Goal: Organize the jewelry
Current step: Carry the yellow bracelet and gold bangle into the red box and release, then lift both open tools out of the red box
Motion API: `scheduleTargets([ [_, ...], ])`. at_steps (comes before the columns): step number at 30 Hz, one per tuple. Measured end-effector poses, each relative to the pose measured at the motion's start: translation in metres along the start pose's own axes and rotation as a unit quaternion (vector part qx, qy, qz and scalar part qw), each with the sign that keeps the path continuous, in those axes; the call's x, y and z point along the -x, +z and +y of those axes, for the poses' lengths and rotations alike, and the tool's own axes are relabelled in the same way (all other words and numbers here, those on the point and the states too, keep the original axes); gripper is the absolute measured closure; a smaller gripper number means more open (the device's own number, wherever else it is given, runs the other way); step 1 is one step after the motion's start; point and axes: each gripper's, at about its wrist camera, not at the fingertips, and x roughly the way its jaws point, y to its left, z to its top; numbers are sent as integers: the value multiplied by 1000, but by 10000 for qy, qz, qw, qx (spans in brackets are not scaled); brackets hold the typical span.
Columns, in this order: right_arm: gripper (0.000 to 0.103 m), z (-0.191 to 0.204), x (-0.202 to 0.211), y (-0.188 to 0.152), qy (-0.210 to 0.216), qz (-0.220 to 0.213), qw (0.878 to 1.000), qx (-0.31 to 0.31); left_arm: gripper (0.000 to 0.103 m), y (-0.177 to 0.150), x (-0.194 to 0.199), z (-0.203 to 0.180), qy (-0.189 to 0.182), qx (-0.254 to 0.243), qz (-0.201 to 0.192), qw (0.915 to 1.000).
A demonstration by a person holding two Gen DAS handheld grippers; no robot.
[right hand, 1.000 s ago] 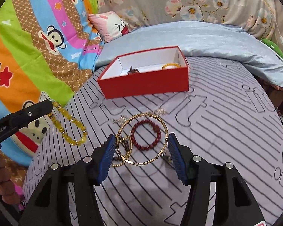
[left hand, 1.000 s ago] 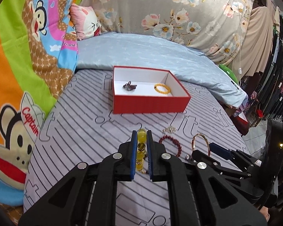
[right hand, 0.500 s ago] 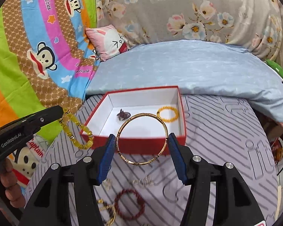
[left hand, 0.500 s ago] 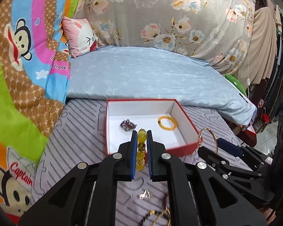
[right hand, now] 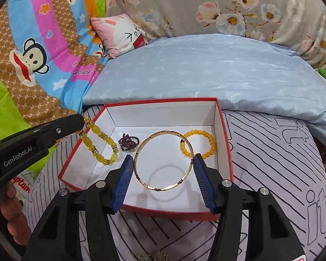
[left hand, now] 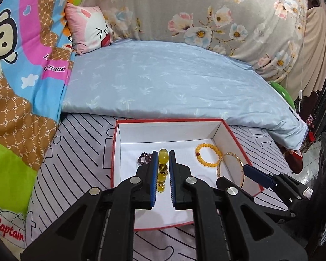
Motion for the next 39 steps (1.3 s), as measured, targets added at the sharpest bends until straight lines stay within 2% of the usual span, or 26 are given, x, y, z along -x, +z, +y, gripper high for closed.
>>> scheduleTargets([
  [7,48,0,-15,0,-22,115,9999,35,93,-4,-17,5,65,44,106,9999],
  [11,47,1,-11,0,-108,58,9999,65,83,-5,-15,10,174,79,92,9998],
  [13,47,-1,-6,-1,-100,31,9999,12,82,-8,-12,15,198,126,109,9997],
  [21,47,0,27,-13,-70,-83,9999,-42,79,-26,19,24,303,175,98,9993],
  [31,47,8,74,-50,-21,-125,9999,-116,74,-61,59,19,253,244,133,9993],
  [33,47,9,81,-58,5,-112,9998,-157,69,-68,66,18,226,279,148,9992],
  [39,47,13,103,-86,39,-28,9997,-245,69,-95,85,12,138,334,256,9990],
])
